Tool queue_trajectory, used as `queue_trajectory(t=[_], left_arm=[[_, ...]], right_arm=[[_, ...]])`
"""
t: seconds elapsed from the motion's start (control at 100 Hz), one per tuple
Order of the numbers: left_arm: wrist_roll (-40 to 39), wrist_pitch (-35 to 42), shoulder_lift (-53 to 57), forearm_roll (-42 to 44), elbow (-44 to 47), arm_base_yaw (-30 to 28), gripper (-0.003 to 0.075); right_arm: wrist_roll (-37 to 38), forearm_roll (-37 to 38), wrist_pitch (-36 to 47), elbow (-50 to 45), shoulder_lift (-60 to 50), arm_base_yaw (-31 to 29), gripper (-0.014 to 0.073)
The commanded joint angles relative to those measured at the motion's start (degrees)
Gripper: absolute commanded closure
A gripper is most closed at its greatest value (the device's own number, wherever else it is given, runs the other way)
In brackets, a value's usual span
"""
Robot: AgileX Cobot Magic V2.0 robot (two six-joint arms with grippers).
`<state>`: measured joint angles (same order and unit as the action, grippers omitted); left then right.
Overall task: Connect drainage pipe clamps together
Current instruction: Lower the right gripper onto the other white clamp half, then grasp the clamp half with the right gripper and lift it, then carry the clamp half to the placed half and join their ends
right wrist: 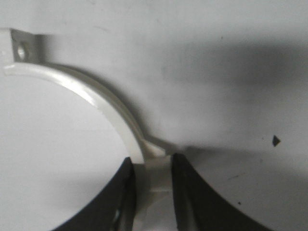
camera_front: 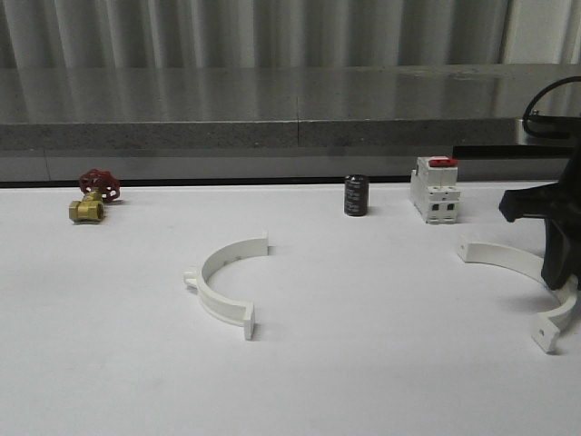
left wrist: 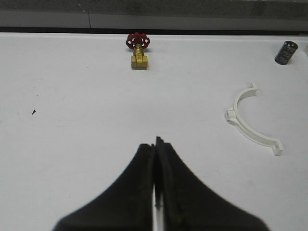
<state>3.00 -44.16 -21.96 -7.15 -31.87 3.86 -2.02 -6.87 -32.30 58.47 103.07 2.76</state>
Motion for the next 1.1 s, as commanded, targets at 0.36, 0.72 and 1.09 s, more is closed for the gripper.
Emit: queue_trajectory(t=[0.36, 0.72, 1.09], left_arm=[[-0.12, 3.66, -0.44, -0.96, -1.52, -0.08, 0.0741], [-0.12, 3.66, -0.44, -0.96, -1.52, -0.08, 0.0741], [-0.12, 3.66, -0.44, -0.96, -1.52, -0.08, 0.0741]], right_arm=[[-0.64, -3.84, 0.38, 3.35, -2.27, 0.15, 0.0431], [11.11, -3.94, -1.65, 8.49, -2.78, 10.16, 0.0431], [31.07, 7.17, -1.09, 12.27, -1.33, 22.41, 0.0431]])
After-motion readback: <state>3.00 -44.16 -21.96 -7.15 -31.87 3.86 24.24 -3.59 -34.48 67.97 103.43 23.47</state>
